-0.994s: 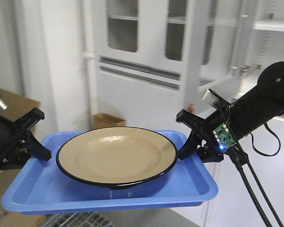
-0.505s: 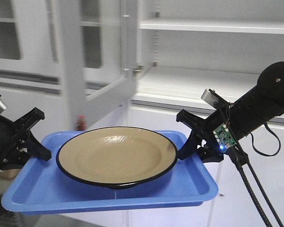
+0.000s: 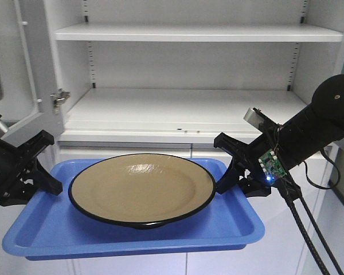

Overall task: Place disk in tray to left cabinet
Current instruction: 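Carry the tray with both grippers while driving to the open cabinet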

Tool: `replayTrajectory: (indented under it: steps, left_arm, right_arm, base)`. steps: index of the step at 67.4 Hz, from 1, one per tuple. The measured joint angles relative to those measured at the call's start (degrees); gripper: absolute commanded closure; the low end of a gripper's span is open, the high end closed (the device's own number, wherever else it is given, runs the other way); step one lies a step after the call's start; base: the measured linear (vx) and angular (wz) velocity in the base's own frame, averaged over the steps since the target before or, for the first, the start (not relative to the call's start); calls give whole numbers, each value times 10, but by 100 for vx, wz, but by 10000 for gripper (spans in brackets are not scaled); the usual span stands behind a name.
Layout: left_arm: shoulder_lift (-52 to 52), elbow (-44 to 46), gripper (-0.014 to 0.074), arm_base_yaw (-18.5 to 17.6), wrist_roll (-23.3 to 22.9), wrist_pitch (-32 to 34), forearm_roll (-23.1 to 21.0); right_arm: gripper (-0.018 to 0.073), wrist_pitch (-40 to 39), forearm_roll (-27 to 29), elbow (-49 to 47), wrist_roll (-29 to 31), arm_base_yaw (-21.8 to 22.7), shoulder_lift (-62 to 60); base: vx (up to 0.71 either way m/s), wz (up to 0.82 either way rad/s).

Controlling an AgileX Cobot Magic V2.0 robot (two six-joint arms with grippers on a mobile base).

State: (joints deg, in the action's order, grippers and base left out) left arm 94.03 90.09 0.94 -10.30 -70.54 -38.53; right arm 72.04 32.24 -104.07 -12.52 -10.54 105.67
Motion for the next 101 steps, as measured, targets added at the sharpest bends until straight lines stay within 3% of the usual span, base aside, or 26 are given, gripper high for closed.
replayTrajectory:
  steps: [101]
  left_arm:
    - [0,0,596,0,0,0,0]
  right_arm:
    - [564,0,0,0,0,0,0]
  base:
    - [30,-7]
